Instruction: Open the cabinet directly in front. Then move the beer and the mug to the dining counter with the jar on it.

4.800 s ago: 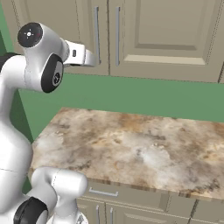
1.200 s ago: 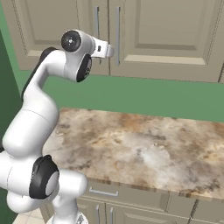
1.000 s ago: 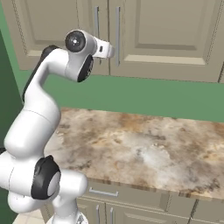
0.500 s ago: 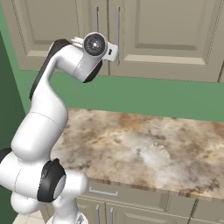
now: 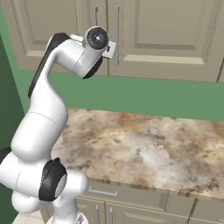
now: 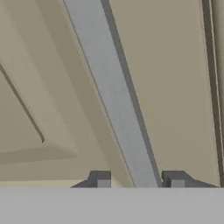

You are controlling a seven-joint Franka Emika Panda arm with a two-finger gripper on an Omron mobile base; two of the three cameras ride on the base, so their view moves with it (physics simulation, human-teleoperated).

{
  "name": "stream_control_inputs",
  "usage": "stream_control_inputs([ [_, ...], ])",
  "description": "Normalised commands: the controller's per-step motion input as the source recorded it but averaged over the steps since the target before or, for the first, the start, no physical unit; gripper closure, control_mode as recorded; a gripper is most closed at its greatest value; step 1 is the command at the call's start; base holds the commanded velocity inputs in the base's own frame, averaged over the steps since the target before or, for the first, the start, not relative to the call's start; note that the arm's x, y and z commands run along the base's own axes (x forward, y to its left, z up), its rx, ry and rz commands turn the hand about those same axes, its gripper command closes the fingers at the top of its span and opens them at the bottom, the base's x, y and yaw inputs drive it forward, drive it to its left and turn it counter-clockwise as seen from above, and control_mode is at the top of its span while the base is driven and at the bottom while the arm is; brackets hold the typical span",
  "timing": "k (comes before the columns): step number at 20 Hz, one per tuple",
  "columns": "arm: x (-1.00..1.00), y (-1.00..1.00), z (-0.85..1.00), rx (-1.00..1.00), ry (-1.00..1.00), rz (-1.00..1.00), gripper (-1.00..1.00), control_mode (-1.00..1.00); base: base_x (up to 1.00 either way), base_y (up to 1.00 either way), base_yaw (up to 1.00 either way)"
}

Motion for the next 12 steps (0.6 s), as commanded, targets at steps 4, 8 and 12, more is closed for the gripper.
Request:
stream_control_inputs([
  [4, -0.02, 1.0, 0.01, 0.0, 0.07, 0.09, 1.0, -1.0, 0.0, 0.0, 0.0],
  [8, -0.17, 1.0, 0.05, 0.0, 0.0, 0.08, 1.0, -1.0, 0.0, 0.0, 0.0],
  [12, -0.46, 1.0, 0.02, 0.0, 0.0, 0.08, 1.0, -1.0, 0.0, 0.0, 0.0],
])
